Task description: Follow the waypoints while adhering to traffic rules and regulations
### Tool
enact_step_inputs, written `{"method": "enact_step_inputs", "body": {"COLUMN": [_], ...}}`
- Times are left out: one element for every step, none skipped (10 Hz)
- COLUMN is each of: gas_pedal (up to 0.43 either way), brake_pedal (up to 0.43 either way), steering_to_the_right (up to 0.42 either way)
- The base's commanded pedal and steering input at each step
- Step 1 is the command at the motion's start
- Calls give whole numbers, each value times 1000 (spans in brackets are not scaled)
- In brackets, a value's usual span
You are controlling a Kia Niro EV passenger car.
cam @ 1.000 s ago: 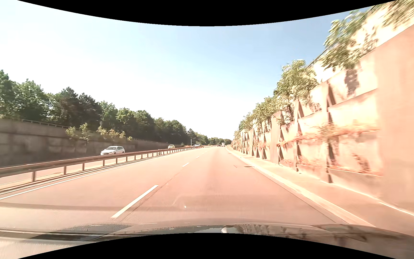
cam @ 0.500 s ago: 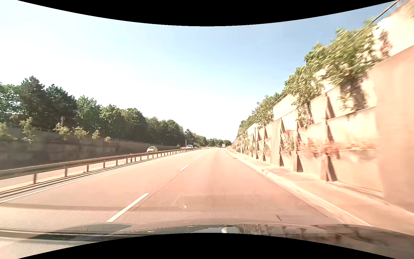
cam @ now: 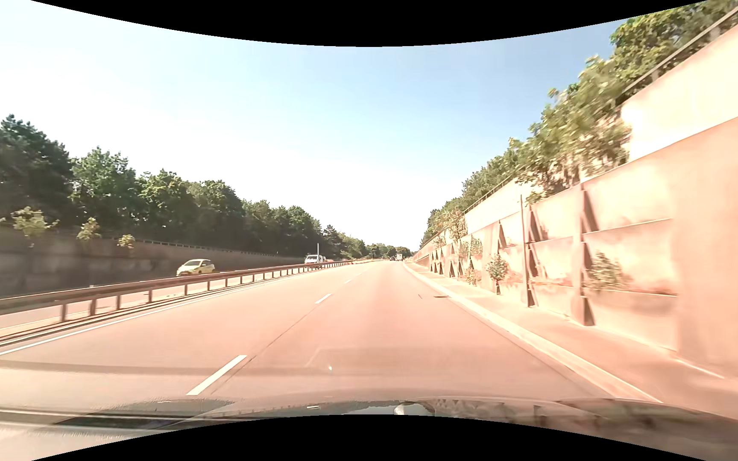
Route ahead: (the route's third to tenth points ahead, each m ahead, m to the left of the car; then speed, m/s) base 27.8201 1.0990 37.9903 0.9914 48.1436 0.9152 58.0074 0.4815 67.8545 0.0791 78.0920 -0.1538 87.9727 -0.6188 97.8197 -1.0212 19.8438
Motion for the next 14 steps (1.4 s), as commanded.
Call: {"method": "enact_step_inputs", "body": {"gas_pedal": [228, 228, 228, 228, 228, 228, 228, 228, 228, 228, 228, 228, 228, 228], "brake_pedal": [0, 0, 0, 0, 0, 0, 0, 0, 0, 0, 0, 0, 0, 0], "steering_to_the_right": [3, 3, 3, 3, 3, 3, 4, 4, 4, 4, 4, 4, 4, 4]}}
